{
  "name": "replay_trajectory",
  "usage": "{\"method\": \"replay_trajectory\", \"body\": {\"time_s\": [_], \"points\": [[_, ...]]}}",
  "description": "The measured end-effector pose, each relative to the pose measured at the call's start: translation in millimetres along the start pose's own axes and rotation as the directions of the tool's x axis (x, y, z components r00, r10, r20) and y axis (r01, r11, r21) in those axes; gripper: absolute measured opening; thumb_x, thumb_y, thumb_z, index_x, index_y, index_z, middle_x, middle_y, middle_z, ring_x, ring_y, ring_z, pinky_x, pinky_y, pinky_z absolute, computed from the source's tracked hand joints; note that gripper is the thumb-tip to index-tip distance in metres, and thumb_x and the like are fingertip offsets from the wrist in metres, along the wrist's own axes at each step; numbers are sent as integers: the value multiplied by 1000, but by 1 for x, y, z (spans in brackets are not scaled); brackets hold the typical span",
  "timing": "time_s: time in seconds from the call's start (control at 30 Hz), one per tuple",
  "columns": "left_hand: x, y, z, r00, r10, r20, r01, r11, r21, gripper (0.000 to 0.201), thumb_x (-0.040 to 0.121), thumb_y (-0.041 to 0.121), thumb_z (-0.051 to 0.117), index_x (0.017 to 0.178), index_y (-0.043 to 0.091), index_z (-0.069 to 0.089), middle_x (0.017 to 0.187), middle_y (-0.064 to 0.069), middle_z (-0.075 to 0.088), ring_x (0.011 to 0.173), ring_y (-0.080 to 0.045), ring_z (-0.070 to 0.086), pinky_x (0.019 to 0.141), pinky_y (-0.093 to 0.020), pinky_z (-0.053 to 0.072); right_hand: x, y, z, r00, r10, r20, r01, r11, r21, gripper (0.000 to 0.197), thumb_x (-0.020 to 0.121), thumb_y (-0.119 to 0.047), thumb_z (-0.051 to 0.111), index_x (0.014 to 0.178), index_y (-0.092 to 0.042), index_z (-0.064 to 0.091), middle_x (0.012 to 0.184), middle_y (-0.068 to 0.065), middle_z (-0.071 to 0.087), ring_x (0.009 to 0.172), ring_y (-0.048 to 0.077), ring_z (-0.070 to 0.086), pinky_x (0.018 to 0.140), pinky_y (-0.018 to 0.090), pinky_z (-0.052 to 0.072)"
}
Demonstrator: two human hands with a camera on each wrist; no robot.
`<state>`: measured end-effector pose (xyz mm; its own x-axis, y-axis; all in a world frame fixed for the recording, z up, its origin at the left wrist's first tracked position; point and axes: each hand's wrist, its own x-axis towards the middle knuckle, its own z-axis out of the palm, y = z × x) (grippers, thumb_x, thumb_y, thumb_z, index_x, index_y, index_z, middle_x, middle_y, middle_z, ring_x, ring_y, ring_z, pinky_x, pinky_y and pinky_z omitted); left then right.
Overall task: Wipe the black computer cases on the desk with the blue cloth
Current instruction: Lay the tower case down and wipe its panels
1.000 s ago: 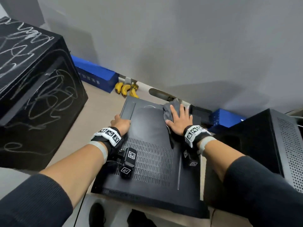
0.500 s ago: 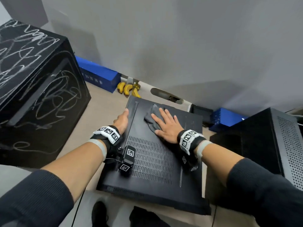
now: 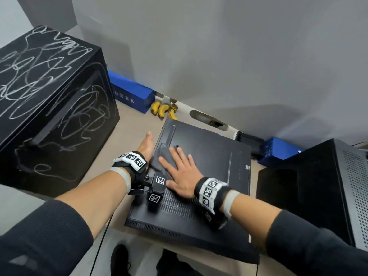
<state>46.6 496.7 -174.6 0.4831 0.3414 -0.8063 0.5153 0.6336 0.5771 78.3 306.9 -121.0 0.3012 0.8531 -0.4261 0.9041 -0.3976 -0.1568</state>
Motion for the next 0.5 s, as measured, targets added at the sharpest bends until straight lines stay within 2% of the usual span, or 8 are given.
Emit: {"method": "replay_trajectory", "body": {"time_s": [0.07, 0.2, 0.27, 0.33, 0.37, 0.4, 0.43, 0.5], "points": [[2, -8, -7, 998, -57, -31, 58, 997, 41, 113, 69, 92, 23, 146, 13, 45, 142, -22, 54, 126, -38, 56, 111, -56, 37, -18, -10, 12, 996, -87, 25, 88, 995, -36, 76, 97, -55, 37, 152, -39, -12, 159, 5, -29, 144, 29, -31, 115, 55, -13], [-25, -9, -4, 994, -104, 30, 105, 994, -17, 92, 90, 80, 26, 129, 5, 60, 121, -24, 68, 111, -38, 66, 104, -53, 47, 4, 5, 1, 990, -131, 54, 136, 987, -89, 69, 97, -57, 31, 152, -43, -9, 161, 1, -25, 146, 26, -26, 115, 54, -11], [-22, -14, -5, 997, -78, 25, 78, 997, -15, 84, 96, 73, 25, 125, 3, 62, 123, -25, 67, 110, -37, 66, 100, -49, 50, 35, 29, -17, 998, -63, -1, 63, 994, -84, 66, 97, -57, 28, 153, -43, -5, 162, -1, -21, 148, 26, -22, 118, 57, -7], [-21, -18, -2, 996, -88, 17, 88, 996, -4, 79, 99, 69, 24, 115, 4, 64, 111, -24, 70, 95, -35, 68, 85, -42, 55, 69, 57, -38, 996, 53, -73, -55, 998, -32, 64, 98, -56, 27, 153, -43, -2, 163, -1, -17, 149, 26, -18, 120, 57, -2], [-19, -18, -1, 995, -92, 48, 93, 996, -6, 77, 98, 70, 24, 110, 6, 66, 106, -22, 71, 91, -34, 69, 82, -40, 55, 87, 69, -48, 990, 103, -94, -104, 994, -10, 65, 98, -56, 28, 154, -41, 0, 164, 0, -13, 150, 27, -15, 120, 56, -1], [-10, -22, -5, 995, -86, 47, 85, 996, 34, 81, 93, 78, 27, 111, 11, 68, 110, -20, 71, 95, -33, 69, 88, -41, 54, 101, 77, -56, 983, 153, -102, -153, 988, 15, 65, 98, -55, 29, 155, -39, 3, 165, 2, -8, 151, 28, -11, 120, 55, 0], [22, -35, -12, 997, -66, 27, 63, 992, 106, 91, 80, 91, 31, 117, 16, 68, 122, -16, 69, 109, -32, 66, 99, -46, 49, 114, 82, -61, 973, 205, -107, -202, 978, 43, 65, 98, -54, 31, 155, -36, 7, 165, 5, -1, 151, 30, -6, 120, 54, 2], [128, -70, -41, 998, -39, -47, 47, 980, 194, 113, 46, 109, 34, 131, 39, 59, 145, -6, 55, 132, -33, 52, 110, -57, 36, 131, 80, -67, 950, 286, -126, -277, 957, 86, 62, 97, -52, 33, 153, -30, 19, 162, 9, 14, 149, 32, 6, 118, 53, 9]]}}
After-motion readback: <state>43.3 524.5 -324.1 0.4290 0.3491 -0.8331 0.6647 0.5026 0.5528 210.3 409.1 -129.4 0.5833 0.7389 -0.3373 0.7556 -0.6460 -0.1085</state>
